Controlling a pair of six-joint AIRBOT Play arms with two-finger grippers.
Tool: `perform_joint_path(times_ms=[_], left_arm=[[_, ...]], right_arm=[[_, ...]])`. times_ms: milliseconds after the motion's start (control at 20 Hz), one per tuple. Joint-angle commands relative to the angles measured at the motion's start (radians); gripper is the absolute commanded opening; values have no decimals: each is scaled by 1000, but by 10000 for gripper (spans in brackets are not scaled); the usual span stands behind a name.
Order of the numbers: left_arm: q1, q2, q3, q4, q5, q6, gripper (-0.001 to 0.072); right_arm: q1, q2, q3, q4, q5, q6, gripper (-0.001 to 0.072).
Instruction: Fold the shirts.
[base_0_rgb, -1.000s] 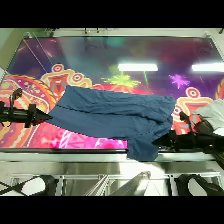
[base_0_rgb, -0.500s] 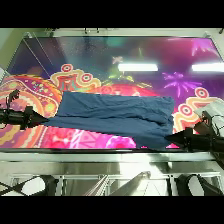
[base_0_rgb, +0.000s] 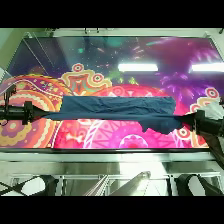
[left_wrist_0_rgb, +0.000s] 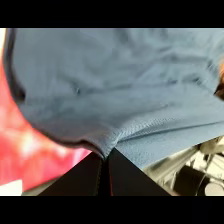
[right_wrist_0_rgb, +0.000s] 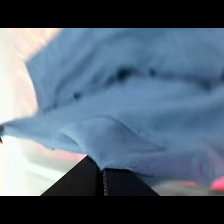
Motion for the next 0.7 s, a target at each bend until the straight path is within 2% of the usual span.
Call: perform_joint_path(times_ms=[0,250,350,500,650], left_arm=[[-46,-45,68,-59,-33,17,24],[-181,-241,262,-48,-52,-42,23],[-214,-332,341,22,-76,-87,23],[-231,-447,436,44,-84,-107,23],[-230,-545,512,43,-82,-133,23]], right_arm=[[4,-127,8,188,-121,-138,21],[91,-415,15,335,-271,-362,21],[120,-521,35,417,-316,-499,21],[145,-624,75,523,-351,-653,21],[174,-673,121,578,-354,-728,22]])
